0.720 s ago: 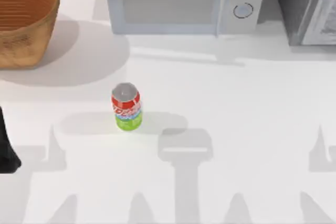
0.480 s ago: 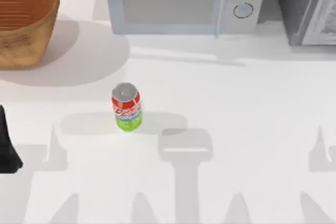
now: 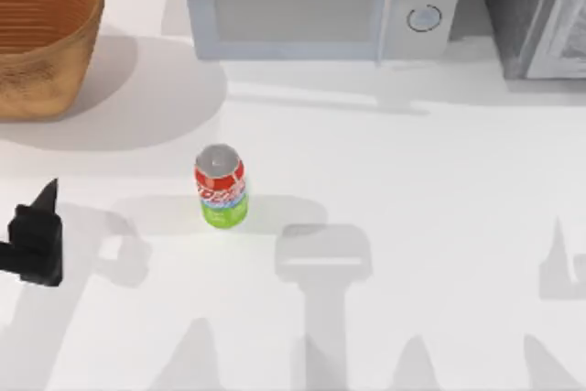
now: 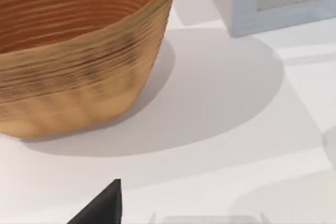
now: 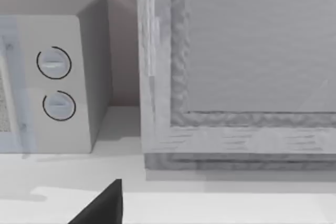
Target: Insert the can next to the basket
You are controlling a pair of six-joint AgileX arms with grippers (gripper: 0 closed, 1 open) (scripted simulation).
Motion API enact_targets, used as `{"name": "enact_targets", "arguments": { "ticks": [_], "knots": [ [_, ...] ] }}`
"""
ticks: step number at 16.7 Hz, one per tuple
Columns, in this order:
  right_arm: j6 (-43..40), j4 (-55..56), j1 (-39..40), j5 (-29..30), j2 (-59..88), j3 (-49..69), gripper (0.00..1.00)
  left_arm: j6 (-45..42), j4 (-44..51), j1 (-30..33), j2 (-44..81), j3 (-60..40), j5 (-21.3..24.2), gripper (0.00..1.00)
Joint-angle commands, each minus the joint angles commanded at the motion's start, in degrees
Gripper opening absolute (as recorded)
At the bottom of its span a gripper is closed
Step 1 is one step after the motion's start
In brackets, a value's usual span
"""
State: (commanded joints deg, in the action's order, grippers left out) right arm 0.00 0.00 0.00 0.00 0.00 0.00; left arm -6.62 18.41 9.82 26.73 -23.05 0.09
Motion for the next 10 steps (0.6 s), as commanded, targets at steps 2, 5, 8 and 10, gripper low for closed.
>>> {"name": "enact_targets", "arguments": {
  "ticks": [2,5,8,10],
  "knots": [
    [0.0,0.0,0.0,0.0,0.0,0.0,1.00,-1.9,6.2,2.9,9.9,-8.6,0.0,1.00],
    [0.0,0.0,0.0,0.0,0.0,0.0,1.00,-4.5,16.2,7.3,26.1,-22.8,0.0,1.00],
    [0.0,0.0,0.0,0.0,0.0,0.0,1.00,-6.8,26.6,11.2,43.0,-37.8,0.1,1.00],
    [0.0,0.0,0.0,0.0,0.0,0.0,1.00,-8.0,33.1,13.4,54.2,-47.6,0.1,1.00]
  ]
}}
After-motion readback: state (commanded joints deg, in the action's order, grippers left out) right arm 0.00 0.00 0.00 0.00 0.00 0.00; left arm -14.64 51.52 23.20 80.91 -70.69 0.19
